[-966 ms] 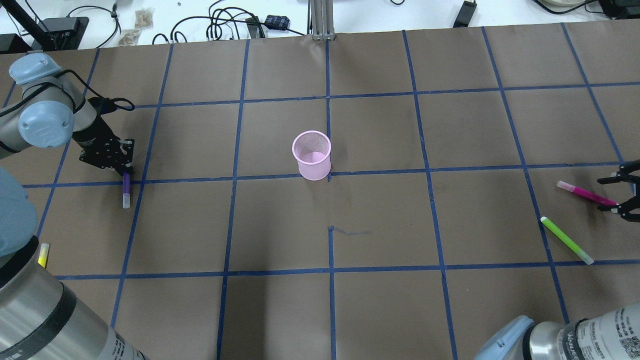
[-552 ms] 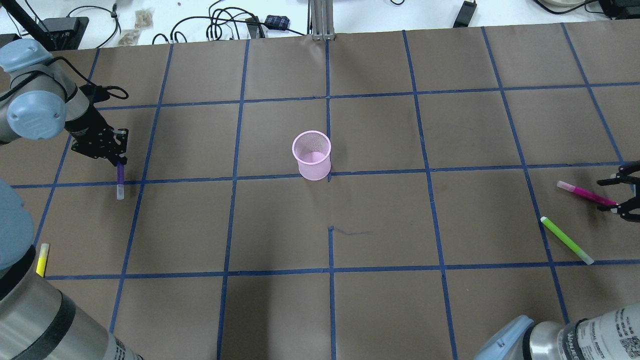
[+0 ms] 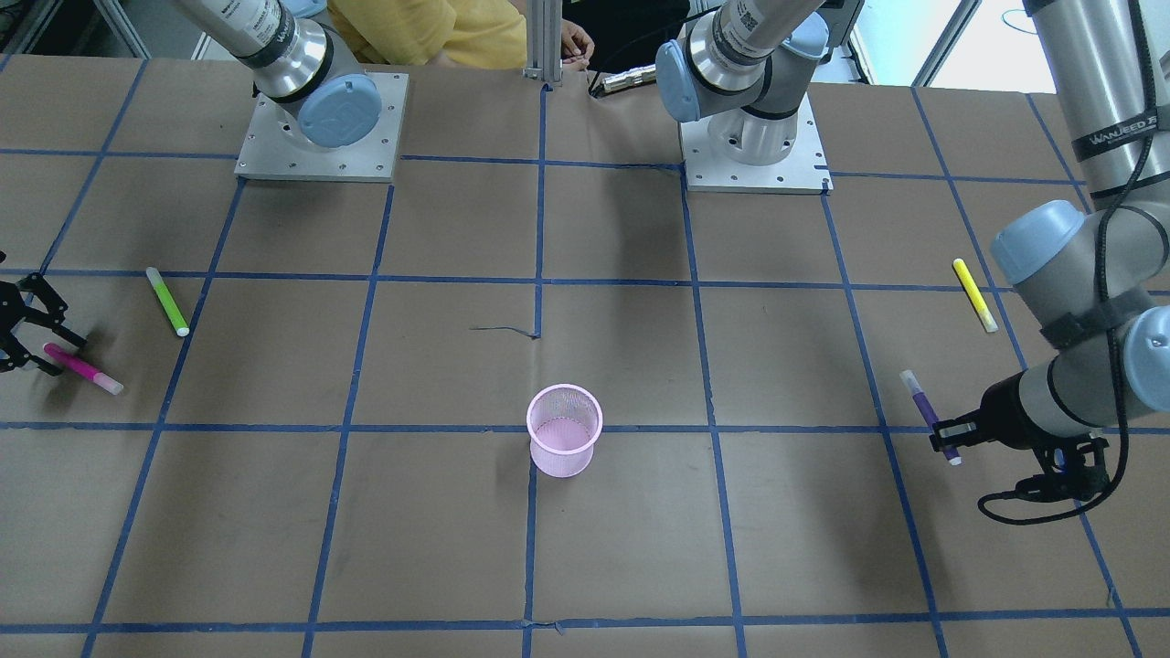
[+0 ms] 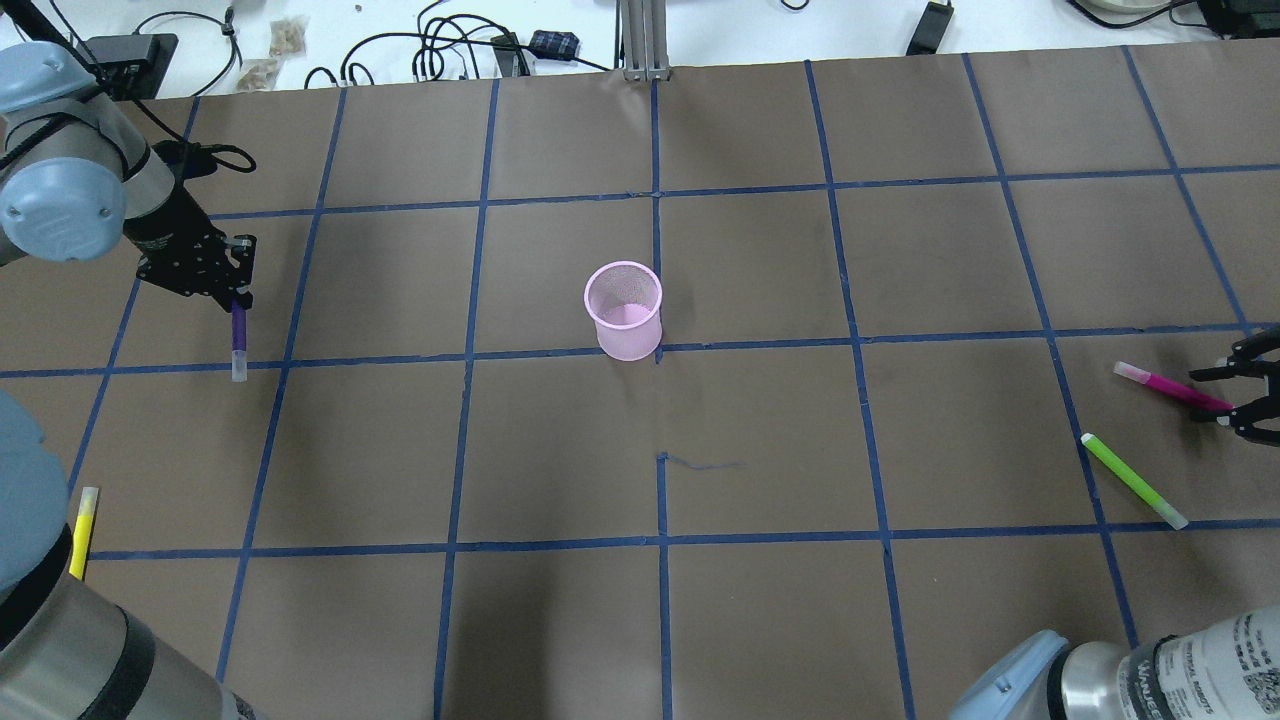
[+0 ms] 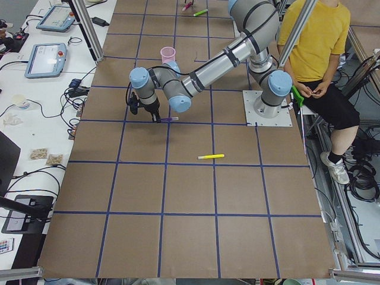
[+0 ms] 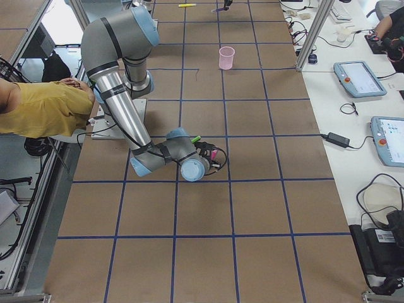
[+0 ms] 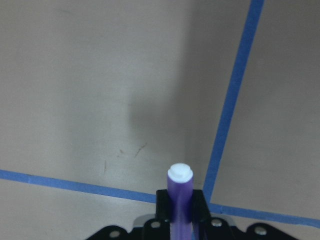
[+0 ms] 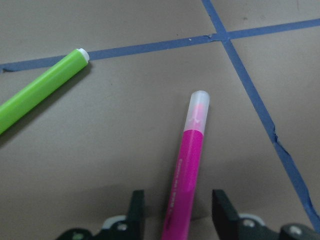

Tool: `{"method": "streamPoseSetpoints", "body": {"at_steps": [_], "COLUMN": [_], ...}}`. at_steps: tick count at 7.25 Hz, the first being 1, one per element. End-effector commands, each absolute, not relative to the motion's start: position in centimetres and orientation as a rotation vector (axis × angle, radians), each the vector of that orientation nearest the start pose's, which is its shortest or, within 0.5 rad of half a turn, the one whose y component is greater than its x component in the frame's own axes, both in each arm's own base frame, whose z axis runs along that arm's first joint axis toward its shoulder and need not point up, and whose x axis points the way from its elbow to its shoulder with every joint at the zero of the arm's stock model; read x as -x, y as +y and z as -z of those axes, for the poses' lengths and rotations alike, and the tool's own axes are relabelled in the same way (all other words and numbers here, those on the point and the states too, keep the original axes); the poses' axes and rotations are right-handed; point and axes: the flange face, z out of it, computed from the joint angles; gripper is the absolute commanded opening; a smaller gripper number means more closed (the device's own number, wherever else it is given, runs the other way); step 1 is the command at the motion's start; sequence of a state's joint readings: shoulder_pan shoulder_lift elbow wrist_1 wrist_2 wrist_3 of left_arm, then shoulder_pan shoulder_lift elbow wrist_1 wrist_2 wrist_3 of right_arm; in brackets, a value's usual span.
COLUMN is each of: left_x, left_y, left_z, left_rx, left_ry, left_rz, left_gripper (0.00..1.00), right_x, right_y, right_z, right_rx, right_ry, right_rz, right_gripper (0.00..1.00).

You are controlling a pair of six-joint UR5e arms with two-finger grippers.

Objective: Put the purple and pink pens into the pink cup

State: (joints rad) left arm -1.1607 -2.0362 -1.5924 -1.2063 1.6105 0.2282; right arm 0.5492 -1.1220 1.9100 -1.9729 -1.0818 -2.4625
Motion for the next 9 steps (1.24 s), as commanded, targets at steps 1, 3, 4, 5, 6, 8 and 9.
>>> {"method": "streamPoseSetpoints", "body": {"at_steps": [1,3,4,5,6,8,9], "left_x": [-11.9,-10.4,-9.1,-8.4,-8.3,-7.8,-7.3], "left_y": [-62.0,-61.7,-61.8,-61.8,-61.7,-61.2,-61.0], "left_z": [-26.2,-27.6,-28.4,-29.0,-29.5,-31.4,-32.2], "left_rx": [0.275,0.305,0.299,0.289,0.286,0.28,0.286], "left_ry": [3.125,3.117,3.113,3.11,3.107,3.112,3.148], "left_rz": [-0.209,-0.204,-0.185,-0.171,-0.165,-0.122,-0.102], "left_gripper": [0.0,0.0,0.0,0.0,0.0,0.0,0.0], "right_x": [34.9,34.9,34.9,35.2,35.5,33.4,30.0], "right_y": [-42.5,-42.4,-42.4,-42.5,-42.7,-43.8,-45.5], "right_z": [-14.8,-14.7,-14.8,-15.4,-16.8,-23.8,-27.2], "right_rx": [1.711,1.708,1.701,1.692,1.705,1.771,1.857], "right_ry": [2.151,2.152,2.152,2.166,2.187,2.263,2.25], "right_rz": [0.765,0.758,0.757,0.755,0.762,0.756,0.746], "right_gripper": [0.14,0.0,0.0,0.0,0.0,0.0,0.0]}}
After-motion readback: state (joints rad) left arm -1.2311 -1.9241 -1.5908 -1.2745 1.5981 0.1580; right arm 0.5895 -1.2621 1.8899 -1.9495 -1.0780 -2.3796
